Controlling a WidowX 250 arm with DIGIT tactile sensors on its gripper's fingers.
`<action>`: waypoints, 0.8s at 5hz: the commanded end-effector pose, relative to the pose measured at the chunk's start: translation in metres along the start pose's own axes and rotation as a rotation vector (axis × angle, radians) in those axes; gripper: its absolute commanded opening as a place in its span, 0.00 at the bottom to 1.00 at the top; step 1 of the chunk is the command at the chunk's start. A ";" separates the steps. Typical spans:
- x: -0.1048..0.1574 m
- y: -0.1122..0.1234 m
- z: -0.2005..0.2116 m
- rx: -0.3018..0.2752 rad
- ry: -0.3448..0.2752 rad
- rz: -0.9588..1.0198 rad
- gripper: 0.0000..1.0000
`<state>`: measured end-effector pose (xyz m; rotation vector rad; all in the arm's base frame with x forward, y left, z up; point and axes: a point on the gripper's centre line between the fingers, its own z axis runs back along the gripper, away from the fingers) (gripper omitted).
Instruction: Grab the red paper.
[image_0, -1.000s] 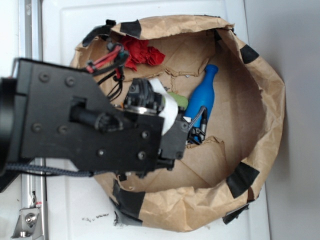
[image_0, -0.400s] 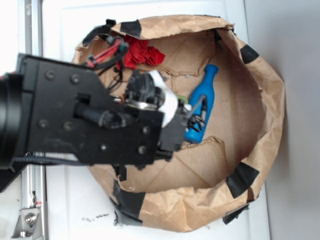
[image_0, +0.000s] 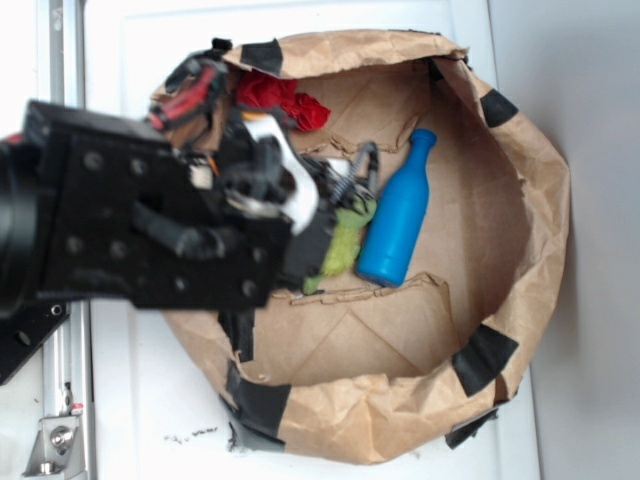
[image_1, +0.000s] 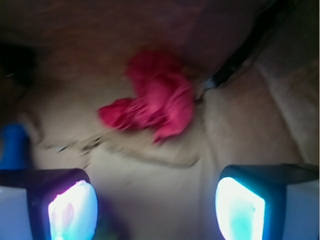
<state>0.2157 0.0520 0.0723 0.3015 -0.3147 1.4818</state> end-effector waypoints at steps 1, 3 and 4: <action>0.029 -0.020 0.002 -0.068 0.042 0.042 1.00; 0.033 -0.036 -0.011 -0.068 0.035 0.031 1.00; 0.029 -0.035 -0.013 -0.065 0.021 0.021 1.00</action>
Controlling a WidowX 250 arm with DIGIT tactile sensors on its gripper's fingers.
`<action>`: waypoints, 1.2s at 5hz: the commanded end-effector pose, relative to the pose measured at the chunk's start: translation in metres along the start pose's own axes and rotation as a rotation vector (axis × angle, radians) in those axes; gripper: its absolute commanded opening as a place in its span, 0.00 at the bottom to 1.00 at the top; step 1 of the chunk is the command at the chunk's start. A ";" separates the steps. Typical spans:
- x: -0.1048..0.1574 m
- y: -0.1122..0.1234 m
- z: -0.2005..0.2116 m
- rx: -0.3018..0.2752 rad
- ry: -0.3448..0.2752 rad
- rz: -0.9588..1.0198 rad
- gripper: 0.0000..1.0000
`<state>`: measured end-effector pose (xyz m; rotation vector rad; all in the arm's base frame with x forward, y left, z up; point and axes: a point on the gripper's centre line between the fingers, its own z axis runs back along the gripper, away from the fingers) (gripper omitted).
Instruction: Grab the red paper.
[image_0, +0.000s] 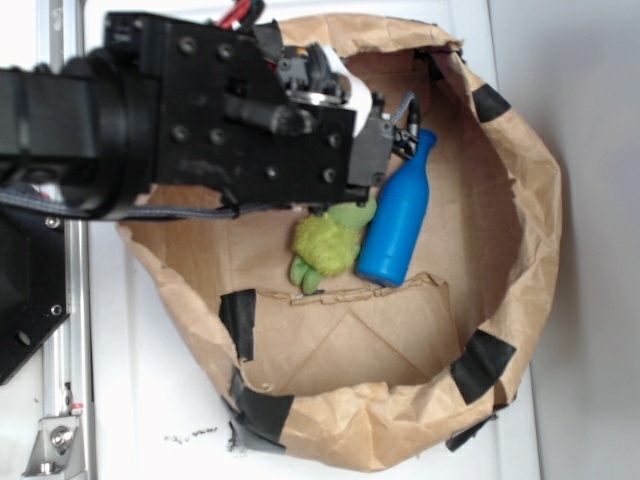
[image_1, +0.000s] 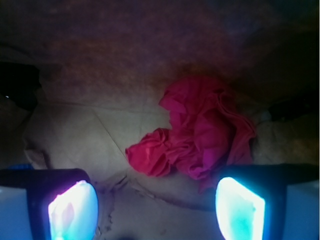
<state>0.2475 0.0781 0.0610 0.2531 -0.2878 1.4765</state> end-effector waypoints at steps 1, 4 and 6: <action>0.007 -0.003 0.006 -0.044 -0.037 0.028 1.00; 0.007 0.015 0.014 0.043 -0.074 0.079 1.00; 0.010 0.019 0.004 0.059 -0.095 0.086 1.00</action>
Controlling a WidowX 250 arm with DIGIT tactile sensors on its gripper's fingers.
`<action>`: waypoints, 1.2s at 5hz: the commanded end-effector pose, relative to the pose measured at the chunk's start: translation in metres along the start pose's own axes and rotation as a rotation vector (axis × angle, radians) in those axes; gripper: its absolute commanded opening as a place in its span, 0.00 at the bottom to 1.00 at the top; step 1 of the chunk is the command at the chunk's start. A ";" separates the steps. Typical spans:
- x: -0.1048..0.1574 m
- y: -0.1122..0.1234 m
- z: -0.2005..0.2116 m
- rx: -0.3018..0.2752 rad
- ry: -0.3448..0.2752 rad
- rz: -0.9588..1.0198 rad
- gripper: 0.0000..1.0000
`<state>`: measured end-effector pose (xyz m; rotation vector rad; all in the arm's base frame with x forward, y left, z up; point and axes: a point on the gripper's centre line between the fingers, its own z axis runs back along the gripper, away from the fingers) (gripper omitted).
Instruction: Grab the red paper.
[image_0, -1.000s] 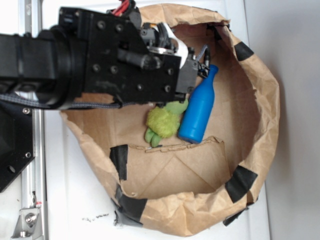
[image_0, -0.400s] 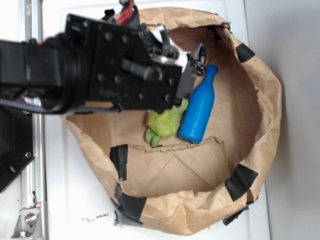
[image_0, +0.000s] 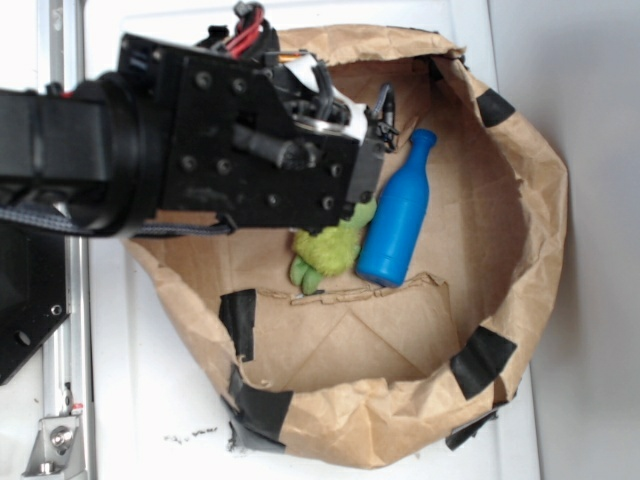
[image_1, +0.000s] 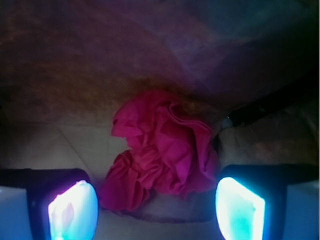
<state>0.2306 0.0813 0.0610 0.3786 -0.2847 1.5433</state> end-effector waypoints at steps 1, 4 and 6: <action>0.010 0.004 -0.008 -0.024 -0.038 0.027 1.00; 0.013 0.001 -0.045 -0.066 -0.086 0.010 1.00; 0.009 0.003 -0.043 -0.054 -0.066 0.000 1.00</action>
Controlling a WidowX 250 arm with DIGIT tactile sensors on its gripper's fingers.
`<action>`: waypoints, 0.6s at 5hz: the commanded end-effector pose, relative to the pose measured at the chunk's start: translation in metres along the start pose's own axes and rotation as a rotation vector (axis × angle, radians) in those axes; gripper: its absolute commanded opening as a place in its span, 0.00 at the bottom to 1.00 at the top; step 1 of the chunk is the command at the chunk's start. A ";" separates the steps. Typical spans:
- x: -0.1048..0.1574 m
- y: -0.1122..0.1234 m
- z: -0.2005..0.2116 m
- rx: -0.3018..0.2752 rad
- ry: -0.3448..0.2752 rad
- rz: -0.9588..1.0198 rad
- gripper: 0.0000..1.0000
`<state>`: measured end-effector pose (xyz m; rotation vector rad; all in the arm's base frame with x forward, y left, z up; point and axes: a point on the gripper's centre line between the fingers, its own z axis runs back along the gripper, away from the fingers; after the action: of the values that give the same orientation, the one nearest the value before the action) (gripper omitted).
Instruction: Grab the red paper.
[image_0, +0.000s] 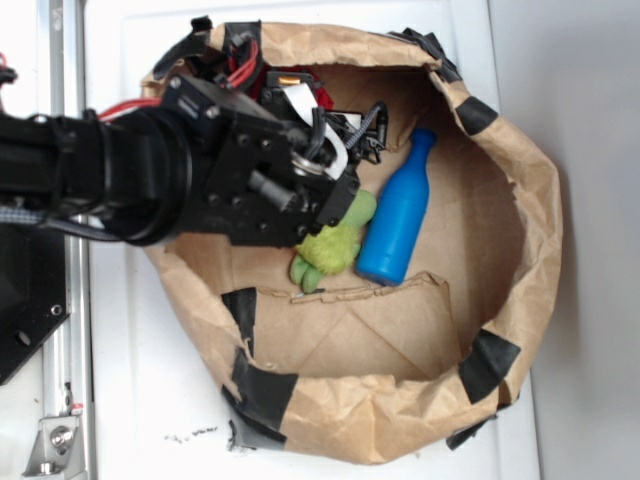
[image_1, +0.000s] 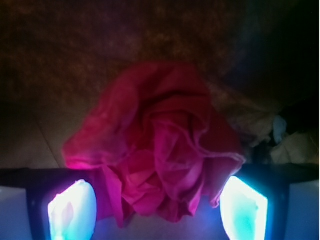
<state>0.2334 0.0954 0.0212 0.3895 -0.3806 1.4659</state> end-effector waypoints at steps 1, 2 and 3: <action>0.011 0.011 -0.003 0.030 0.014 0.070 0.00; 0.011 0.010 -0.002 0.025 0.004 0.063 0.00; 0.011 0.010 -0.002 0.021 -0.002 0.060 0.00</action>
<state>0.2290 0.0967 0.0193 0.3997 -0.3650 1.4984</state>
